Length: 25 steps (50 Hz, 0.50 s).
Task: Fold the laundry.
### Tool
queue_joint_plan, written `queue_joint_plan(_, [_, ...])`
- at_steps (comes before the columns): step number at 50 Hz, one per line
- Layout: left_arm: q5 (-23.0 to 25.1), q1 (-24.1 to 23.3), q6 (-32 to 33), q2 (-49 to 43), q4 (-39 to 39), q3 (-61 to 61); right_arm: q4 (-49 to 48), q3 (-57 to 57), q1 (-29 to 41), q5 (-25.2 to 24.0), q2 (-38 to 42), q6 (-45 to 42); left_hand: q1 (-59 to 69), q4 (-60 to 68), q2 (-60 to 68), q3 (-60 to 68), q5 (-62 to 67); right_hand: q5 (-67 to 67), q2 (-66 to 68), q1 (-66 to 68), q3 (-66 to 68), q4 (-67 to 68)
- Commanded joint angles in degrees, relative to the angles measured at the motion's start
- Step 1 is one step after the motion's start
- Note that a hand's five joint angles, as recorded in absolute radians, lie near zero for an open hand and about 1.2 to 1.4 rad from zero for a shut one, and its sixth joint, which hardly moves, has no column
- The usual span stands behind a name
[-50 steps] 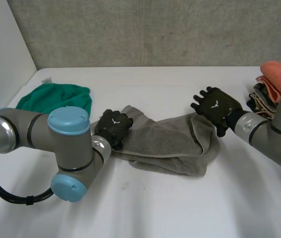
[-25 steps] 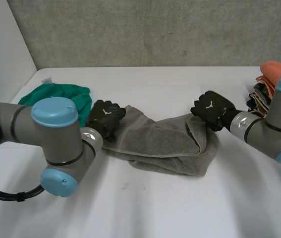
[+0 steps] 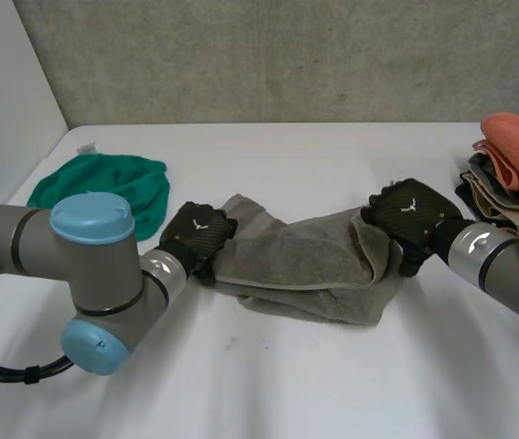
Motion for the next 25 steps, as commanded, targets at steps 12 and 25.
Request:
queue_joint_plan(12, [1.3,-0.1,-0.1,-5.0,-0.2,6.6,-2.8,4.9,-1.3,0.3,0.2,-0.2,15.1,15.6,15.2,14.9,15.9,1.1,0.6,3.8,0.7,0.8])
queue_joint_plan(25, [3.7,-0.1,-0.1,-7.4,-0.3,8.7,-4.1,7.1,-2.6,0.2,0.3,-0.3,17.6,18.2,17.8,17.4,18.4,1.3,0.8,3.9,0.9,1.0])
